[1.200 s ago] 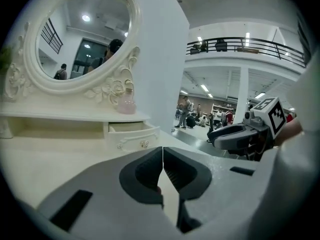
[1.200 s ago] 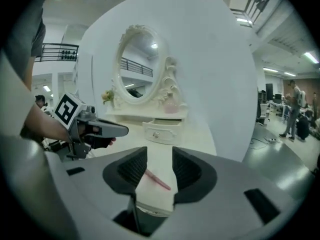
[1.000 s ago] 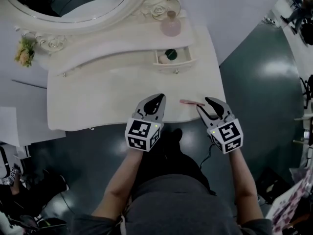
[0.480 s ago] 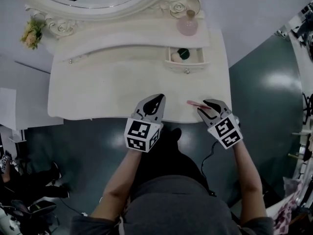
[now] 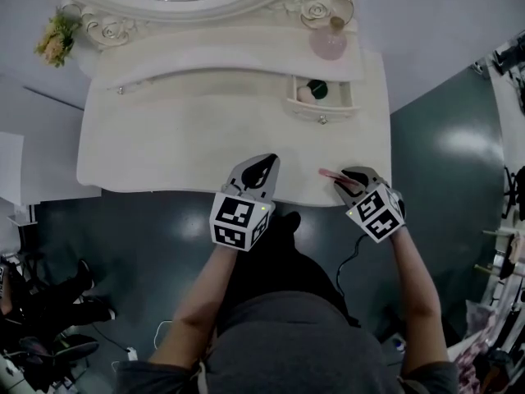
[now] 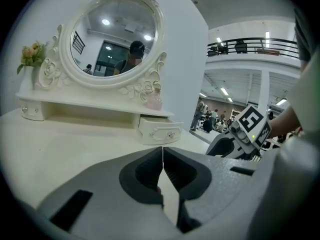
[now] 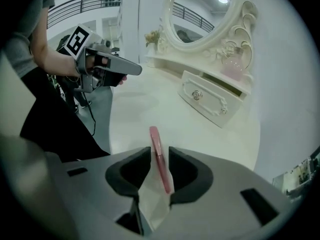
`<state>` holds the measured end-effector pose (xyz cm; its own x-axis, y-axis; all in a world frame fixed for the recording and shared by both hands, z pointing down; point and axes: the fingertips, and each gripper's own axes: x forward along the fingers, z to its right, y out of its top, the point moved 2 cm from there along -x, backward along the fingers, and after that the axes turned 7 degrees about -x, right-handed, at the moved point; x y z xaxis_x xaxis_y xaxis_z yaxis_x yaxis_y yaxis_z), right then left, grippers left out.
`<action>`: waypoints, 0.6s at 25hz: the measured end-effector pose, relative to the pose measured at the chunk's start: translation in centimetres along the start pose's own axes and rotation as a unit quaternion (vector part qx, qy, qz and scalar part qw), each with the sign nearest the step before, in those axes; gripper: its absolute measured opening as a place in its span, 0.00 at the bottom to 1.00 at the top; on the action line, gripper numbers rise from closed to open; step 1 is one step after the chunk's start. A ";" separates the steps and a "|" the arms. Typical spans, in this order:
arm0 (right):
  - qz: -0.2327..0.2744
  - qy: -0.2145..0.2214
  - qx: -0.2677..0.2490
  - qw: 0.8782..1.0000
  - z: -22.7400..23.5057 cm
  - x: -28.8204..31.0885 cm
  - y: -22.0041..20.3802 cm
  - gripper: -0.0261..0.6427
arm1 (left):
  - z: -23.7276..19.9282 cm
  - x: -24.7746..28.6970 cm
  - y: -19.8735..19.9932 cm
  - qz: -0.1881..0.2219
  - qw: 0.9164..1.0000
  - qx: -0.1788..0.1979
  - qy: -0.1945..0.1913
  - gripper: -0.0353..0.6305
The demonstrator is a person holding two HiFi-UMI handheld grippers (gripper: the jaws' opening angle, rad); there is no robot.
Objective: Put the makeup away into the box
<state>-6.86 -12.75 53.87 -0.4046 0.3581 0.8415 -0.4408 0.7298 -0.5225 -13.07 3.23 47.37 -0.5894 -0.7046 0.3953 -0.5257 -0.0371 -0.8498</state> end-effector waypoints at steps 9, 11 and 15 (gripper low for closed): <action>-0.050 0.051 0.006 0.997 -0.4 0.4 0.2 0.14 | -0.7 -0.2 0.0 0.002 1.000 -0.011 0.004 0.06; -0.053 0.059 0.022 0.997 -0.4 0.5 0.1 0.14 | -0.6 -0.2 0.0 0.001 1.000 -0.010 0.001 0.06; -0.051 0.066 0.027 0.996 -0.1 0.8 0.1 0.13 | -0.4 -0.2 0.0 -0.001 1.000 -0.007 -0.004 0.06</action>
<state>-7.17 -12.32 54.46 -0.2490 0.3600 0.8991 -0.5178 0.7351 -0.4377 -13.23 3.64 47.46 -0.5828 -0.7108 0.3939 -0.5354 -0.0287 -0.8441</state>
